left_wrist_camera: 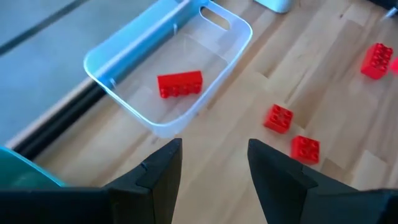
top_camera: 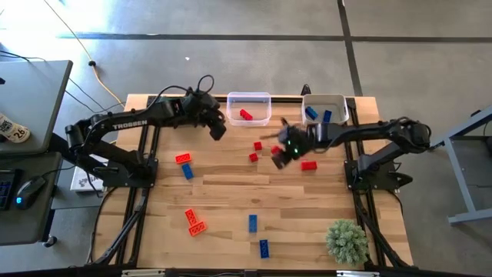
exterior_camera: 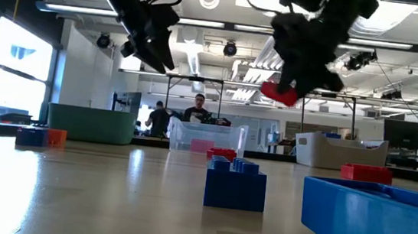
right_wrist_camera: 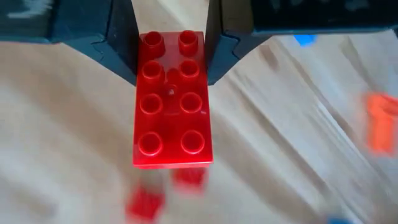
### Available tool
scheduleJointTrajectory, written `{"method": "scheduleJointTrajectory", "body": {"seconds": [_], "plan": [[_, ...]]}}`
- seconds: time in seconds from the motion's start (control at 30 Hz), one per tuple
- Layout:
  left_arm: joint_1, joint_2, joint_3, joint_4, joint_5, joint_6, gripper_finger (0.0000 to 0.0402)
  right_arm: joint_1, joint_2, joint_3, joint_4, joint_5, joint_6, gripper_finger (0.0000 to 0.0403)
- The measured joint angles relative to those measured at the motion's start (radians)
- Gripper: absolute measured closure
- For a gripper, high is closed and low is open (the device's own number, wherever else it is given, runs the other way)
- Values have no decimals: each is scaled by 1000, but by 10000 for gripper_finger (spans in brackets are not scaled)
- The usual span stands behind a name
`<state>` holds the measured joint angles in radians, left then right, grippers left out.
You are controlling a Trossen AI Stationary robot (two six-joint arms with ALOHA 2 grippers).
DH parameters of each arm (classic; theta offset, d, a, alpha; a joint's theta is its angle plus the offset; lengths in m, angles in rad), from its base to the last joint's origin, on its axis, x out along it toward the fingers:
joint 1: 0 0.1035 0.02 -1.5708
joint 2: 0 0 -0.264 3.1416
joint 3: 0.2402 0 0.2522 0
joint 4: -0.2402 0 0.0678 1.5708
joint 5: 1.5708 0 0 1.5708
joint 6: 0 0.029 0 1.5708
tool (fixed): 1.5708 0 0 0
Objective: Sort & place blocks by color
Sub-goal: Put the red game piece into the transparent bin
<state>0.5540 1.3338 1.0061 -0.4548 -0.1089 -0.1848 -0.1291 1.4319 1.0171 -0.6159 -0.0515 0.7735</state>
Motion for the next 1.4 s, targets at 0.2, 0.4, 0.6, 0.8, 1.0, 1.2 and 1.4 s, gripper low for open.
{"method": "scheduleJointTrajectory", "body": {"seconds": [0.2,0.4,0.6,0.8,1.0,1.2,1.4], "plan": [[32,0,0,12,0,82,229,-125,-1,92,117,40,-71,291],[59,0,0,12,0,153,229,-230,4,101,319,59,-105,291],[79,0,0,12,0,206,229,-305,75,101,565,174,-154,291],[90,0,0,10,-5,263,229,-332,232,103,782,189,-145,291],[90,0,0,-6,-2,276,229,-331,368,102,754,176,-97,291],[89,0,0,-54,0,267,229,-329,420,102,754,157,-93,291],[89,0,0,-73,0,267,229,-349,423,102,742,205,-88,256]]}}
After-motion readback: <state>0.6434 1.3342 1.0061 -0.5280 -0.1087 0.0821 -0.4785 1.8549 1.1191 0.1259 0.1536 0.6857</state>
